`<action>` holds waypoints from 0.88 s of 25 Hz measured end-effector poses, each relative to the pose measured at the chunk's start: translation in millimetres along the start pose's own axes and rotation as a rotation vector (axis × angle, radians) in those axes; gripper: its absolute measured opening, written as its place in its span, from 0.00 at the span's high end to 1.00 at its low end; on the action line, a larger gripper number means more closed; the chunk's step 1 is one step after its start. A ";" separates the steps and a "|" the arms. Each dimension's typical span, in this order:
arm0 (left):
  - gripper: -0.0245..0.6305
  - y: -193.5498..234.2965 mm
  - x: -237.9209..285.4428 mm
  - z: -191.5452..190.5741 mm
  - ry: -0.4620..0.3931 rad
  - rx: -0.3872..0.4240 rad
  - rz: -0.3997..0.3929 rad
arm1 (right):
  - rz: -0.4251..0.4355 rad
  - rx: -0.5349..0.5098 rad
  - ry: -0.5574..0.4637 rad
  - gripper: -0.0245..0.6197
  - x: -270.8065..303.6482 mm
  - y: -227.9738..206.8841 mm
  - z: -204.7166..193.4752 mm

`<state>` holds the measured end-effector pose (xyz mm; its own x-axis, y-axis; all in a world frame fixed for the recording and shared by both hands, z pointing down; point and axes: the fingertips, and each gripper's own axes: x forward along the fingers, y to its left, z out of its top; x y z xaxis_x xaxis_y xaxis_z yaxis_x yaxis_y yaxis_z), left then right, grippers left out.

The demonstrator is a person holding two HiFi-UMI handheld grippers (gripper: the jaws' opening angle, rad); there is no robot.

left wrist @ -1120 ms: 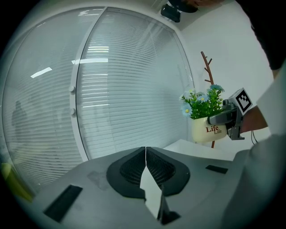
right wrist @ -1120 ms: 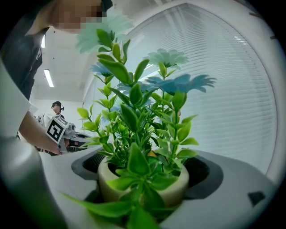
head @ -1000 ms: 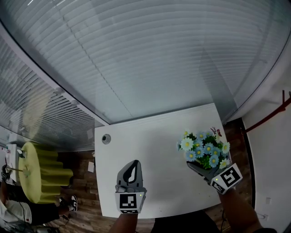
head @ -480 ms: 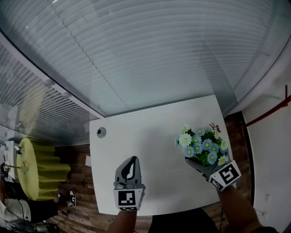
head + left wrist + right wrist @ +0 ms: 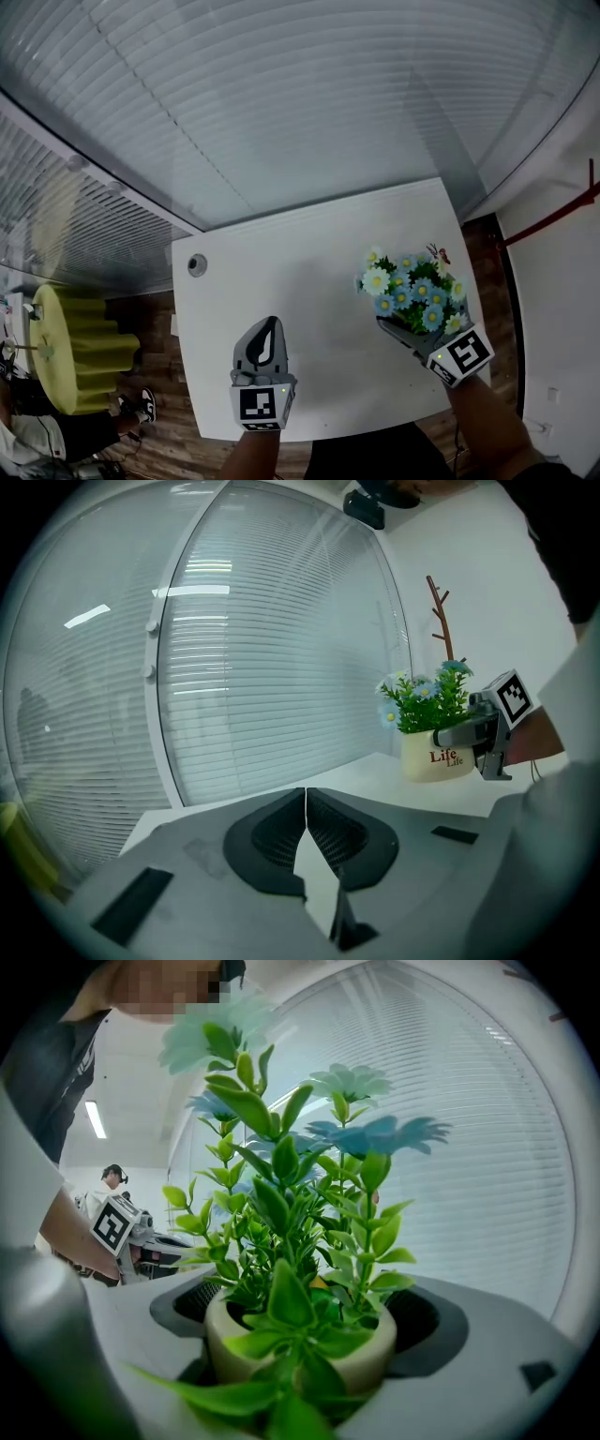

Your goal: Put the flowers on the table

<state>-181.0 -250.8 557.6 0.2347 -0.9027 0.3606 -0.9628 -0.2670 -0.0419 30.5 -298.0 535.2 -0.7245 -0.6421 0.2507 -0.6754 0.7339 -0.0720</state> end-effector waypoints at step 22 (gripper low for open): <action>0.95 -4.1 -2.5 -29.4 0.032 -0.043 -0.023 | -0.045 0.012 0.054 0.16 1.7 -3.5 -37.6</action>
<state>-181.6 -237.5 584.2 0.2529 -0.8850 0.3908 -0.9622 -0.2721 0.0064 36.8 -293.3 572.2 -0.6852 -0.6612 0.3055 -0.7089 0.7017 -0.0711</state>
